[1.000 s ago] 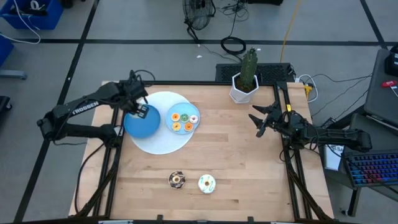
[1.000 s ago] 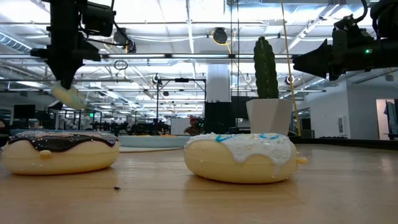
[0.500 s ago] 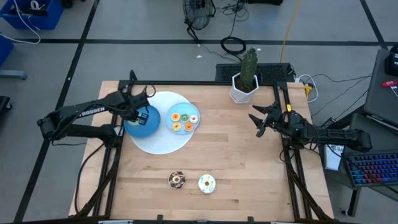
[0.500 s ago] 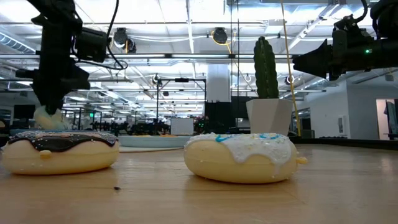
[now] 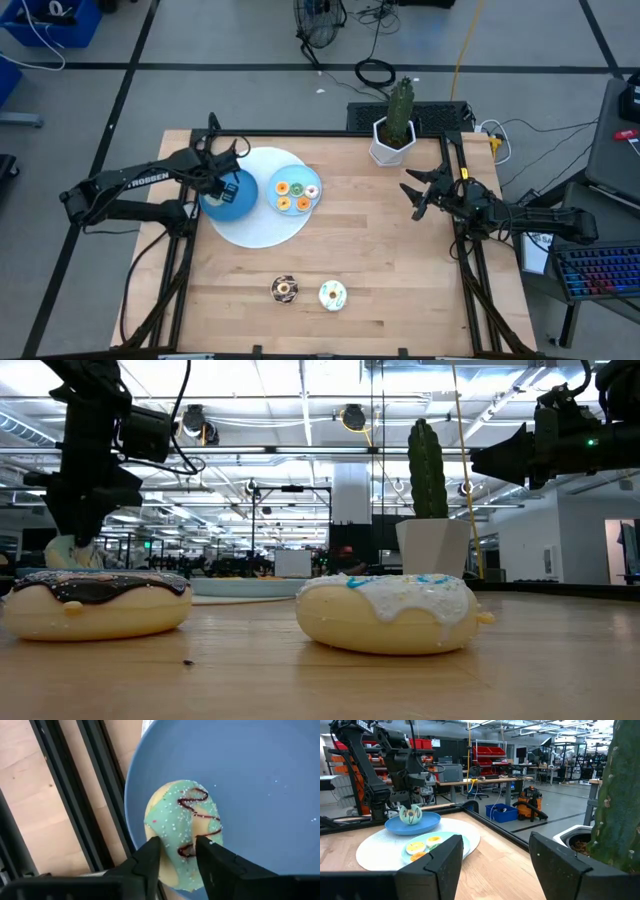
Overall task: Pick & Place donuts
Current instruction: Put the large green donut on the blue plate, then put the large white donut on the blue plate
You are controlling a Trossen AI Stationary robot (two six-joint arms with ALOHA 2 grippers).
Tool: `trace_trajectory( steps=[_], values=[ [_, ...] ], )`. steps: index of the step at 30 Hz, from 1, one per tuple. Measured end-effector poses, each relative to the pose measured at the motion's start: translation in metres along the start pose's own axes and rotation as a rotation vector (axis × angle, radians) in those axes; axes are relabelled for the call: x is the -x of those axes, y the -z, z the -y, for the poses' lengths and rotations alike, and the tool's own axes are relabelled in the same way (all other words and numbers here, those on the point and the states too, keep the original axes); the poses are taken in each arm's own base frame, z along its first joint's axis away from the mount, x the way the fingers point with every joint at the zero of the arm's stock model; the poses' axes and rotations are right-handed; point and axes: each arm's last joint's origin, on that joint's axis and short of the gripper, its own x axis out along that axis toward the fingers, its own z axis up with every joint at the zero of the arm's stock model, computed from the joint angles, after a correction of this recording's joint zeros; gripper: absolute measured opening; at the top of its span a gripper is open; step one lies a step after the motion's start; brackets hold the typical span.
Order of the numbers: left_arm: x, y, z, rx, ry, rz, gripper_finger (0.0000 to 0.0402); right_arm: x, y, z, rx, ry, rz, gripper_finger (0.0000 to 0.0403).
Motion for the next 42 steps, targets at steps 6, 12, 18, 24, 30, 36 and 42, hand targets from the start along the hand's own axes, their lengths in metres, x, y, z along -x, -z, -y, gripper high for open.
trace_trajectory(
  steps=[6,12,18,24,30,36,42],
  values=[
    [0.000,-0.004,0.003,-0.028,0.022,0.043,0.0178,0.000,0.000,0.000,0.000,0.000,0.000,0.0212],
    [0.001,-0.009,0.006,-0.081,0.055,0.093,0.0226,0.000,0.000,0.000,0.000,0.000,0.000,0.0212],
    [0.002,-0.013,0.009,-0.102,0.087,0.131,0.0252,0.000,0.000,0.000,0.000,0.000,0.000,0.0212],
    [0.018,-0.021,0.010,-0.084,0.101,0.188,0.0258,0.000,0.000,0.000,0.000,0.000,0.000,0.0212],
    [0.045,-0.034,0.008,-0.042,0.067,0.322,0.0248,0.000,0.000,0.000,-0.001,0.000,0.000,0.0212],
    [0.074,-0.049,0.010,-0.026,0.119,0.480,0.0250,0.000,0.000,0.000,-0.008,0.000,0.000,0.0212],
    [0.091,-0.055,0.030,-0.148,0.243,0.671,0.0251,0.000,0.000,-0.005,-0.057,-0.162,-0.001,0.0212]
  ],
)
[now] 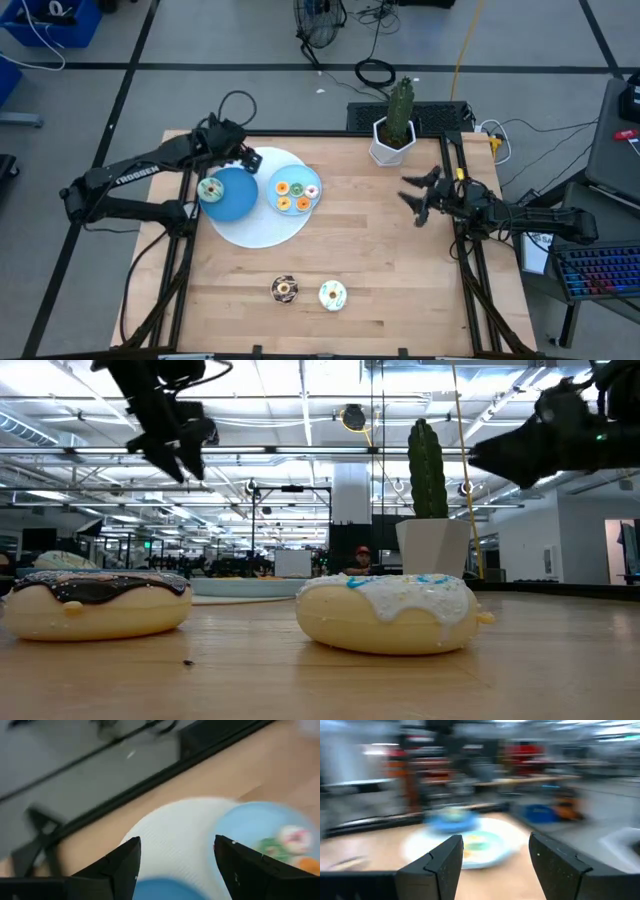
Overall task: Pick & Place donuts
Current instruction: Put the large white donut on the blue plate
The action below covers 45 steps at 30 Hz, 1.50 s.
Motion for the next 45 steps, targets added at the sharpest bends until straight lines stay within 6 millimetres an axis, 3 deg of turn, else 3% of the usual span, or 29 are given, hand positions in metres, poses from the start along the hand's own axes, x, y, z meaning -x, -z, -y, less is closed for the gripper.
trace_trajectory(
  steps=[5,9,13,19,23,26,32,36,41,45],
  values=[
    [0.004,-0.003,0.023,-0.099,0.149,0.116,0.0246,0.001,-0.008,-0.014,-0.048,-0.412,0.065,0.0212],
    [0.014,-0.007,0.038,-0.153,0.243,0.221,0.0251,-0.002,-0.008,-0.022,-0.061,-0.421,0.071,0.0212],
    [0.040,-0.006,0.044,-0.219,0.386,0.315,0.0257,-0.006,-0.007,-0.031,-0.072,-0.427,0.077,0.0212],
    [0.091,0.017,0.013,-0.228,0.424,0.366,0.0257,-0.010,-0.004,-0.045,-0.051,-0.510,0.065,0.0212],
    [0.112,0.038,-0.012,-0.156,0.437,0.375,0.0258,-0.018,0.004,-0.057,0.004,-0.492,-0.034,0.0212],
    [0.111,0.060,-0.022,-0.160,0.503,0.396,0.0258,-0.029,-0.004,-0.070,0.035,-0.506,-0.030,0.0212],
    [0.089,0.103,-0.029,-0.175,0.585,0.451,0.0258,-0.053,-0.016,-0.106,0.060,-0.593,-0.087,0.0212],
    [0.085,0.116,-0.035,-0.136,0.651,0.534,0.0257,-0.073,-0.021,-0.139,0.116,-0.635,-0.240,0.0212],
    [0.081,0.131,-0.044,-0.105,0.719,0.596,0.0258,-0.095,-0.029,-0.183,0.251,-0.560,-0.497,0.0212],
    [0.072,0.143,-0.046,-0.104,0.735,0.605,0.0258,-0.108,-0.033,-0.221,0.311,-0.587,-0.595,0.0212]
  ],
)
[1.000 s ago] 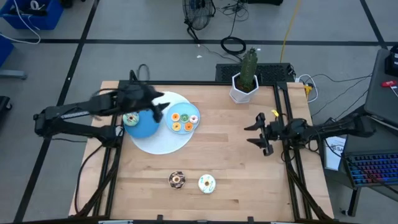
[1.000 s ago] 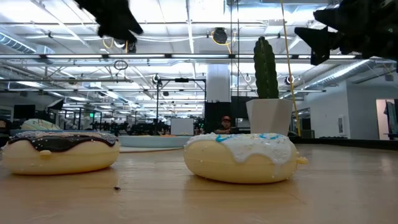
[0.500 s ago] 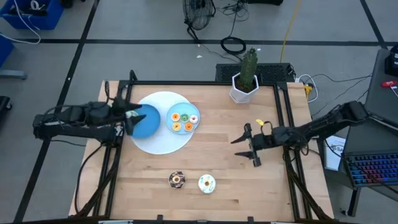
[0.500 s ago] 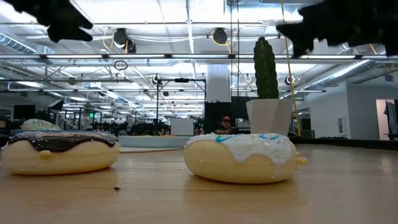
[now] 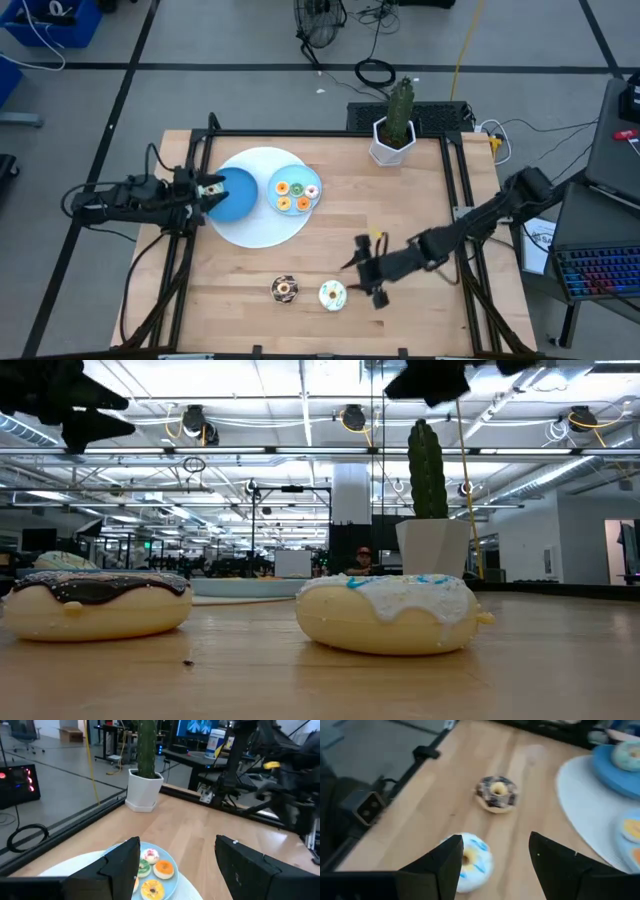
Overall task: Pick & Place donuts
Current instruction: Put the large white donut on the blue plate
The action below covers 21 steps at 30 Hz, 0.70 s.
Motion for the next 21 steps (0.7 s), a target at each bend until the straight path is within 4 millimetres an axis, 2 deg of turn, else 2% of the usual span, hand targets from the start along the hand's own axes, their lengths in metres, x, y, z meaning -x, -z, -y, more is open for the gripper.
trace_trajectory(
  steps=[4,9,15,21],
  values=[
    [-0.003,0.010,0.000,-0.007,0.018,-0.018,0.0258,-0.022,-0.016,-0.021,0.017,-0.031,-0.085,0.0212],
    [-0.007,0.014,0.002,-0.012,0.035,0.003,0.0258,-0.052,-0.020,-0.044,0.004,-0.050,-0.178,0.0212],
    [-0.009,0.017,0.004,-0.054,0.097,-0.001,0.0258,-0.091,0.004,-0.066,0.048,-0.064,-0.280,0.0212],
    [-0.009,0.012,0.005,-0.068,0.093,0.052,0.0257,-0.109,0.025,-0.066,0.036,-0.038,-0.360,0.0212]
  ],
)
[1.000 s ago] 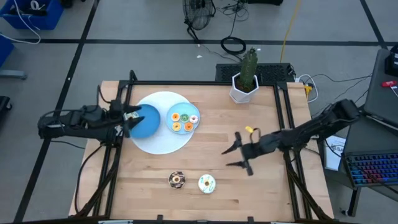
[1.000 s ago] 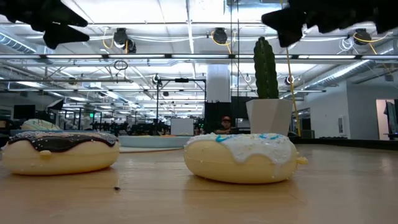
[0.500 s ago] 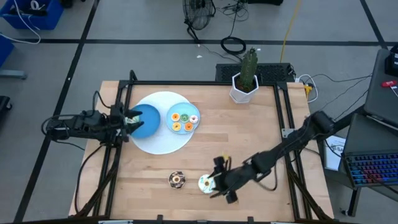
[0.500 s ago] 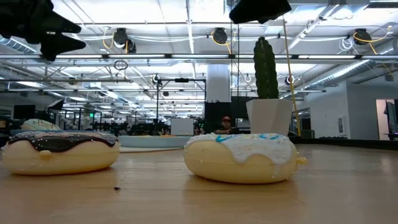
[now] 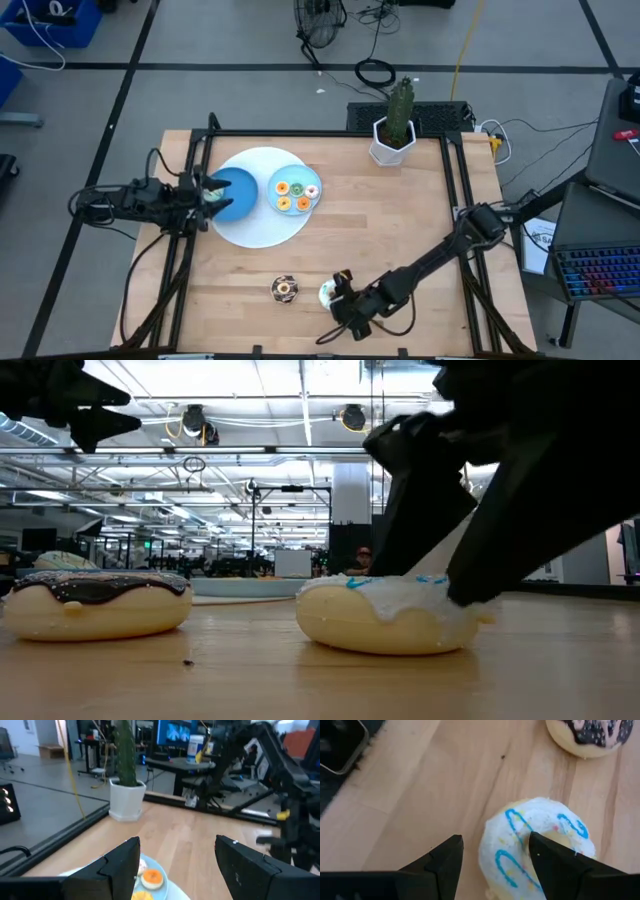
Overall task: Pick & Place donuts
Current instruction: Put the large white donut on the blue plate
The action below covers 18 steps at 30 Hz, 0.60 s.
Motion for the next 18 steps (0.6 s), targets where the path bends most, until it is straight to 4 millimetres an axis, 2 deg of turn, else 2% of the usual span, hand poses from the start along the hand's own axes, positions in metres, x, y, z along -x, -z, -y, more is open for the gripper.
trace_trajectory(
  steps=[10,18],
  values=[
    [0.000,0.000,0.000,-0.006,-0.012,0.001,0.0258,-0.004,0.000,0.016,-0.103,-0.003,-0.030,0.0212],
    [0.000,0.000,0.000,-0.006,-0.012,0.000,0.0257,-0.023,0.011,0.016,-0.167,-0.058,-0.098,0.0212]
  ],
)
